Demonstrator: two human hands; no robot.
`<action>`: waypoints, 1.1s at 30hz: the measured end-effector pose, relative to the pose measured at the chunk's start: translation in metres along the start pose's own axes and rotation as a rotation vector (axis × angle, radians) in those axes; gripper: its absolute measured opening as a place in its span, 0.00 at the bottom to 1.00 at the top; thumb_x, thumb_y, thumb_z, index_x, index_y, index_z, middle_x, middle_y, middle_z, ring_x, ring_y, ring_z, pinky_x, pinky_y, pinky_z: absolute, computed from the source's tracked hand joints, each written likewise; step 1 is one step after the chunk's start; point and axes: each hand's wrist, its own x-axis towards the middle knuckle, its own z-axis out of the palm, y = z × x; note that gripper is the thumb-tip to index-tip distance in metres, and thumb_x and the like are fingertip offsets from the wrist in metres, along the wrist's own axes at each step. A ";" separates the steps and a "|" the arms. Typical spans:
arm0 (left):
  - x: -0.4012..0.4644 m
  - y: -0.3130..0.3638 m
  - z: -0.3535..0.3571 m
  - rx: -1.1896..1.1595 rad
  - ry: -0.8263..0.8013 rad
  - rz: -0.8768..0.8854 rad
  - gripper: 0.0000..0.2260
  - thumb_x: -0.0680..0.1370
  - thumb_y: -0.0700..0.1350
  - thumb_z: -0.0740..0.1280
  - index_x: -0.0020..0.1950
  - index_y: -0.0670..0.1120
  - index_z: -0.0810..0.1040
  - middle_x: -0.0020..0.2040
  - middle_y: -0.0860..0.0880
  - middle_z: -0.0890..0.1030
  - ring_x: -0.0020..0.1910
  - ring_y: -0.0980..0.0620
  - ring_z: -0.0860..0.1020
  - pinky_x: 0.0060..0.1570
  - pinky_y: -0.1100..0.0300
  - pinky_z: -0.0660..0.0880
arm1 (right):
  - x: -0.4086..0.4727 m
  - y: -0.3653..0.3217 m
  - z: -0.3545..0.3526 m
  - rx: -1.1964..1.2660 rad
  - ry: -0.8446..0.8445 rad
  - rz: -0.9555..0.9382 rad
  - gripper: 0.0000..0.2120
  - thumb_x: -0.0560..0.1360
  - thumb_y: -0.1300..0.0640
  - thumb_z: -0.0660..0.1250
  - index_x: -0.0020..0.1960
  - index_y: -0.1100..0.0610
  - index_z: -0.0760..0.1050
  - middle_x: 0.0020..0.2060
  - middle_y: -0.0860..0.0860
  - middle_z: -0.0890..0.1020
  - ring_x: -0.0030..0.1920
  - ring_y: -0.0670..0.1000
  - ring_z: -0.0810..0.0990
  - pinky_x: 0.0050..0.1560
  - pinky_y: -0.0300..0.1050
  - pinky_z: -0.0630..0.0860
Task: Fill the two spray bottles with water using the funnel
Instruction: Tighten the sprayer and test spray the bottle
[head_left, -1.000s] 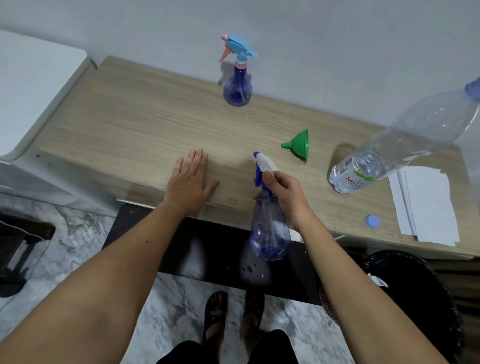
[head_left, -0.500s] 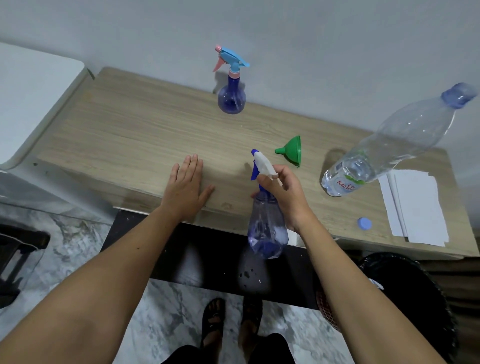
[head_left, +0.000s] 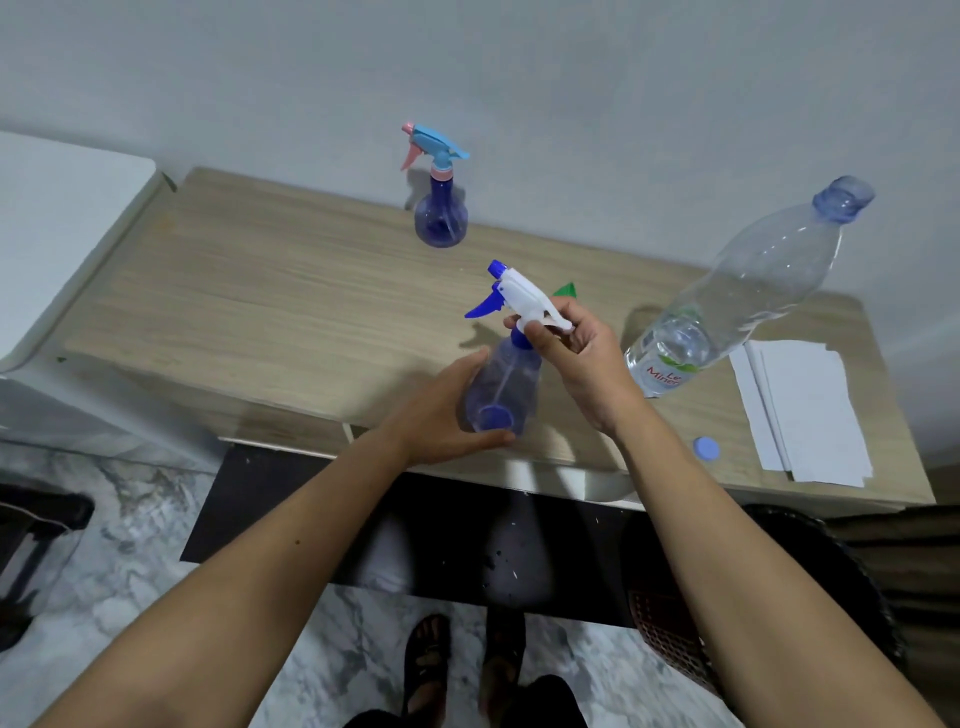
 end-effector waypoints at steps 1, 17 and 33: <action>0.003 0.004 0.001 -0.015 0.019 0.012 0.32 0.73 0.51 0.82 0.71 0.51 0.72 0.65 0.60 0.79 0.62 0.68 0.78 0.58 0.69 0.74 | 0.002 -0.001 -0.002 -0.007 -0.004 -0.008 0.12 0.82 0.60 0.71 0.64 0.62 0.78 0.56 0.58 0.88 0.59 0.52 0.86 0.60 0.43 0.80; 0.117 0.022 -0.033 -0.004 0.411 0.015 0.42 0.64 0.61 0.84 0.71 0.43 0.76 0.62 0.49 0.84 0.58 0.52 0.83 0.59 0.51 0.81 | 0.114 -0.050 -0.031 -0.173 0.112 -0.160 0.10 0.79 0.63 0.74 0.59 0.63 0.82 0.44 0.52 0.84 0.42 0.42 0.81 0.46 0.34 0.76; 0.238 -0.031 -0.044 0.009 0.450 -0.026 0.37 0.72 0.55 0.80 0.76 0.43 0.71 0.66 0.46 0.82 0.63 0.49 0.81 0.65 0.48 0.80 | 0.232 -0.022 -0.034 -0.129 0.275 -0.176 0.11 0.78 0.65 0.73 0.60 0.59 0.81 0.44 0.48 0.85 0.42 0.42 0.85 0.47 0.37 0.81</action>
